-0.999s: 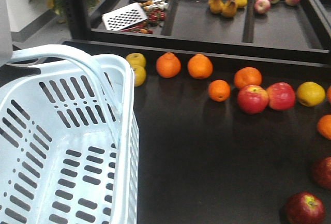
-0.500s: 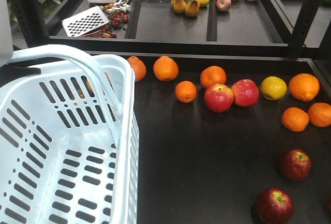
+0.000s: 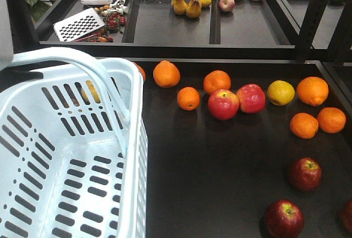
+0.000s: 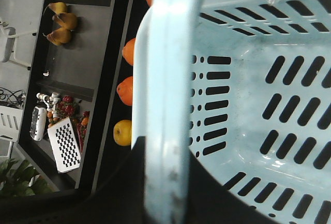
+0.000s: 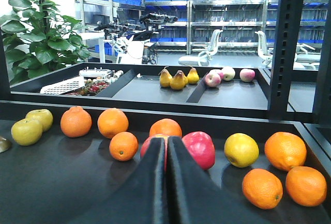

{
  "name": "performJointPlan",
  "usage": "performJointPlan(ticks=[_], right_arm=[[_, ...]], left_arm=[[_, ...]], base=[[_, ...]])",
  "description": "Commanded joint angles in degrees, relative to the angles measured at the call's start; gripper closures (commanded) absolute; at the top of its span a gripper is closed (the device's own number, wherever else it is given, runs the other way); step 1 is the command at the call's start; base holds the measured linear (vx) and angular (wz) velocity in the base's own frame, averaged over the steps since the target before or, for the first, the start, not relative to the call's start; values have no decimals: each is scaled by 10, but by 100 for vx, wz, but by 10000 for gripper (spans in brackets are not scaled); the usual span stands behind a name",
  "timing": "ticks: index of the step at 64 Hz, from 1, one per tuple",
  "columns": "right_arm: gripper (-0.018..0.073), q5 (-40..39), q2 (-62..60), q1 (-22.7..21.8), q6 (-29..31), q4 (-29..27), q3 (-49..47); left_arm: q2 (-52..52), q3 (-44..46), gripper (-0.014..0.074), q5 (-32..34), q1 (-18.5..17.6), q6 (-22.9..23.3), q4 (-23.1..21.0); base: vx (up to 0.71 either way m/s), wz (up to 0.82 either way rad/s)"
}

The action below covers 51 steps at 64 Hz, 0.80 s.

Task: Pick three apples into basket with both arms
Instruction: 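Turn the base to the table with red apples and oranges, then lower the light-blue basket onto the table with the left gripper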

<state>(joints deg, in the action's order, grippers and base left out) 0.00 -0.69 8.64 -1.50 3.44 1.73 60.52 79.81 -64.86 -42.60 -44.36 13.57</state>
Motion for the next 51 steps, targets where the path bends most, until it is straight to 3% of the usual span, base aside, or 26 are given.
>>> performJointPlan(ticks=[1,51], right_arm=[[568,-40,-7,0,0,4,7],[568,-40,-7,0,0,4,7]], left_arm=[[-7,16,603,45,-2,9,7],[-7,16,603,45,-2,9,7]], base=[[0,-1],[0,-1]])
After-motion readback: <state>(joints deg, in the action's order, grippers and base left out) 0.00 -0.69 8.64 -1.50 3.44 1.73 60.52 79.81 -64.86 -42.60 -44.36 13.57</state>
